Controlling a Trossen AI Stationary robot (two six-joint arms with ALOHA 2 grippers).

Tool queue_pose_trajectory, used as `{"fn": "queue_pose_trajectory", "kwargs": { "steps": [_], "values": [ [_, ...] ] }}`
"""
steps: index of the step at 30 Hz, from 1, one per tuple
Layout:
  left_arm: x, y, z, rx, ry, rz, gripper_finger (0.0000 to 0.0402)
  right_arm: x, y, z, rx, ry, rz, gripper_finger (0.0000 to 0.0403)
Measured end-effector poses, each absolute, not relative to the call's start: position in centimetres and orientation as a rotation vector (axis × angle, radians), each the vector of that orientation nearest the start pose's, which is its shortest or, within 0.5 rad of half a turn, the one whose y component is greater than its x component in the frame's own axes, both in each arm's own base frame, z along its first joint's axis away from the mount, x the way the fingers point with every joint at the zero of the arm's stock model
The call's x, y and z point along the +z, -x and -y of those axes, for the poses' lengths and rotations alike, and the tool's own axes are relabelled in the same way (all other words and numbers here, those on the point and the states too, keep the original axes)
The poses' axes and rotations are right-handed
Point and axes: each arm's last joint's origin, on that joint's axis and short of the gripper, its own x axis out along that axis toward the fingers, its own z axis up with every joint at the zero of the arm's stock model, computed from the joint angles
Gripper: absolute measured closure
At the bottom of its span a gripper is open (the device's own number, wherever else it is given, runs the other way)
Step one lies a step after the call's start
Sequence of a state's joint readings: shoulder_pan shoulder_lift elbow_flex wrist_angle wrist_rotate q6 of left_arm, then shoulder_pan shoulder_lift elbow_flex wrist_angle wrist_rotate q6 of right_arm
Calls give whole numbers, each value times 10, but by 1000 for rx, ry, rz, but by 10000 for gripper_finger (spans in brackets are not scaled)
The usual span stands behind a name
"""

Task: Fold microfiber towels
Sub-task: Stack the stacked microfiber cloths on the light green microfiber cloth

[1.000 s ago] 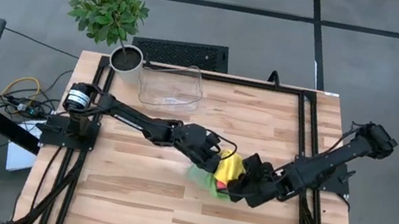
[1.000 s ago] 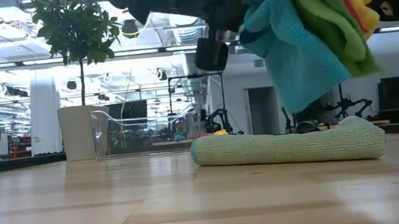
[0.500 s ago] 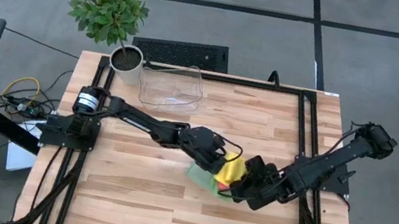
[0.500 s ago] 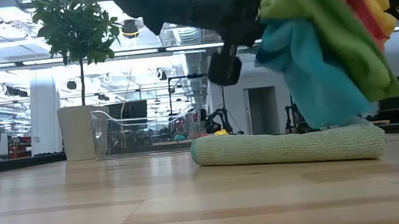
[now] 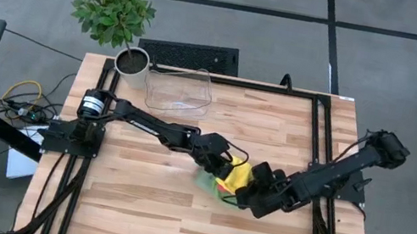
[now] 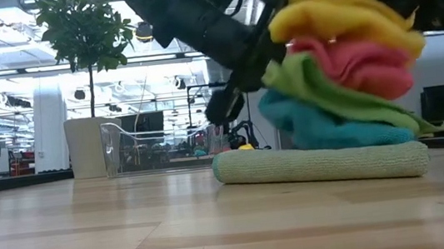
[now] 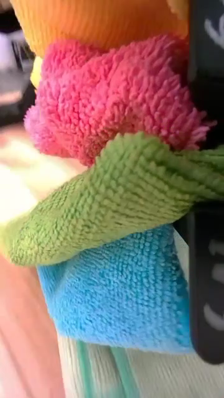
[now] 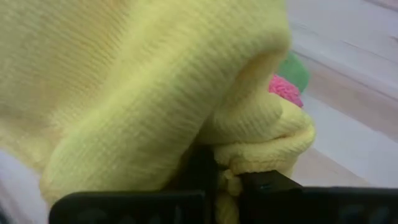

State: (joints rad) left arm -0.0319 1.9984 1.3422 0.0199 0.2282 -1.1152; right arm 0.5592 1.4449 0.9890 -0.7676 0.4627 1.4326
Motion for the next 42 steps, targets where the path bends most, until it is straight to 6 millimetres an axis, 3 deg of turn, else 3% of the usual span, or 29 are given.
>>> {"fn": "queue_pose_trajectory", "kwargs": {
  "steps": [8,18,25,31,37,42],
  "values": [
    [176,-430,19,202,1051,-791,335,196,-251,-131,-676,-650,-912,356],
    [165,-419,17,350,1005,-901,249,189,-269,-123,-628,-626,-893,326],
    [166,-420,20,344,1012,-887,232,189,-270,-121,-607,-612,-910,311],
    [166,-420,22,342,967,-880,223,189,-270,-121,-599,-597,-915,263],
    [166,-418,22,323,974,-906,180,189,-271,-120,-604,-598,-914,195],
    [170,-413,23,328,966,-951,151,183,-275,-117,-623,-596,-917,176]
  ]
}}
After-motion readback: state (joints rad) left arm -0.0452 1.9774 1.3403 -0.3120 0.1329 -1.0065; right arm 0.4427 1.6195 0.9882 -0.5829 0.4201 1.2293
